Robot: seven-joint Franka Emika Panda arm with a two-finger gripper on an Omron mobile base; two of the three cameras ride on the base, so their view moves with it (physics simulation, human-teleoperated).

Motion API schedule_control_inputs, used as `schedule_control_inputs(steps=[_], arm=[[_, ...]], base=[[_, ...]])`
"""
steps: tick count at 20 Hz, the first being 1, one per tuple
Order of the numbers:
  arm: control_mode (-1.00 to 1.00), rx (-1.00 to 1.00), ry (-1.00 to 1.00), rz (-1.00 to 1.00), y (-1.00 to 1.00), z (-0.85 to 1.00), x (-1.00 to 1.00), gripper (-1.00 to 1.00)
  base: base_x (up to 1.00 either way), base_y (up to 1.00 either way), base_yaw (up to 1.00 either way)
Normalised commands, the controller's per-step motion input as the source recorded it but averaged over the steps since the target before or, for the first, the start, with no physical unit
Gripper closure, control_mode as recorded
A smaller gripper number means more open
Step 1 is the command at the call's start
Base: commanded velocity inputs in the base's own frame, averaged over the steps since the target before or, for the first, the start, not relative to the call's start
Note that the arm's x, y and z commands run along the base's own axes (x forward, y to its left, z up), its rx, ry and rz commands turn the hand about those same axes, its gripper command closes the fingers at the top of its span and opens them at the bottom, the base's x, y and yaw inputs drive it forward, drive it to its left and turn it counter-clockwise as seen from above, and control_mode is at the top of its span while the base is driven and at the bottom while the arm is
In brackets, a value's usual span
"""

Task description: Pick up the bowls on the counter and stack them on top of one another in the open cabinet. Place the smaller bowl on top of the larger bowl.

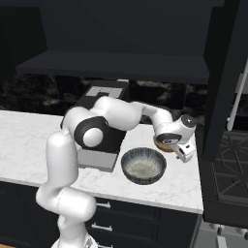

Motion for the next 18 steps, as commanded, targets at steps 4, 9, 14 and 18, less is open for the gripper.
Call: schedule_control_inputs(steps=[4, 9, 14, 18], arm=[[-1.0, 0.06, 0.0, -0.03, 0.0, -0.28, 0.36, -1.0], [-1.0, 0.02, 0.0, -0.03, 0.0, -0.23, 0.39, -1.0], [-1.0, 0.0, -0.01, -0.06, 0.0, -0.15, 0.45, -1.0], [-1.0, 0.0, 0.0, -0.04, 0.0, -0.25, 0.35, -1.0]], base=[[0.0, 0.0, 0.0], [0.0, 0.0, 0.0], [0.0, 0.0, 0.0], [0.0, 0.0, 0.0]])
